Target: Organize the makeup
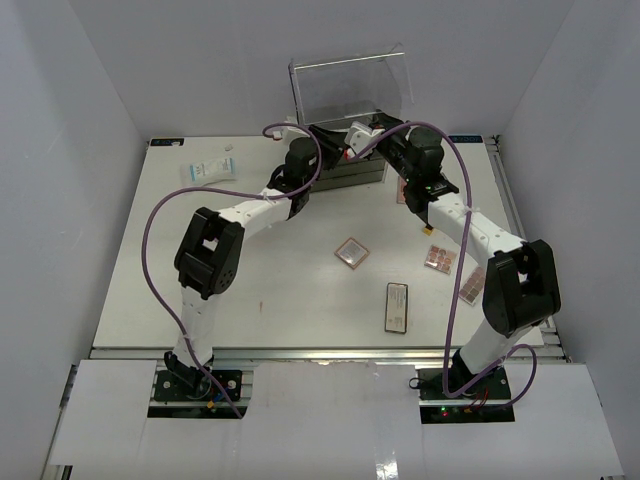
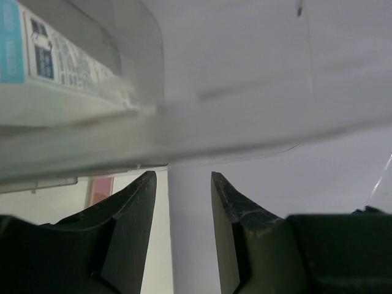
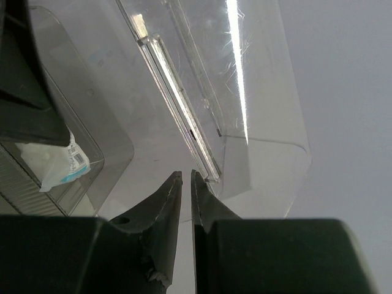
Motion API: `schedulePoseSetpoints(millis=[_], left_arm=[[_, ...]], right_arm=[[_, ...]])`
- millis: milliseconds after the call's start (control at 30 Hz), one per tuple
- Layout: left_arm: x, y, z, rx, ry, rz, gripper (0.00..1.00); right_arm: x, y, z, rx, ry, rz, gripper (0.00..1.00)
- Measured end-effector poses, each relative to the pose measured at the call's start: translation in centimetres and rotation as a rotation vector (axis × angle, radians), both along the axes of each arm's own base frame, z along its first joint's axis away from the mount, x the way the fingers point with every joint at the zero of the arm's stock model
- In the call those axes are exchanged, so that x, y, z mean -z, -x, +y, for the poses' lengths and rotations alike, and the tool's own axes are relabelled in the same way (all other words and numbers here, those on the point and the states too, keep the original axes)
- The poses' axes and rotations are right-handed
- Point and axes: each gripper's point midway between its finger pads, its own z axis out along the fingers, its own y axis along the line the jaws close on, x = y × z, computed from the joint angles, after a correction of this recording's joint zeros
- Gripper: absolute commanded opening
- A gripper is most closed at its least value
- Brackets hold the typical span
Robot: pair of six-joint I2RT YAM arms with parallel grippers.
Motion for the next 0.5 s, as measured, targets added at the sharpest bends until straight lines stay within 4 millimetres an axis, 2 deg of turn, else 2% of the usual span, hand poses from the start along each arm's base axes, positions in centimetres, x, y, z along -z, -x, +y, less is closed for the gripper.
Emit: schedulePoseSetpoints(millis=[100, 267, 367, 433, 500], left_arm=[[2.1, 1.6, -0.5, 0.057, -0.033, 0.032, 0.52], [6.0, 6.3, -0.4, 0.167, -0.127, 0.105, 0.52], [6.2, 9.2, 0.4, 0.219, -0.187, 0.092, 0.54], [5.5, 11.4, 1.3, 0.246, -0.226, 0.066, 0.62], [4.2, 13.3, 2.7, 0.253, -0.257, 0.020, 0.66]], right_arm=[[-0.1, 0.1, 0.0, 0.000, -0.001, -0.003, 0.18], [-0.4, 0.2, -0.1, 0.000, -0.003, -0.006, 0.18], [-0.4, 0.2, -0.1, 0.000, -0.003, -0.007, 0.18], [-0.4, 0.2, -0.1, 0.000, -0.003, -0.006, 0.18], [-0.3, 0.2, -0.1, 0.000, -0.002, -0.004, 0.18]])
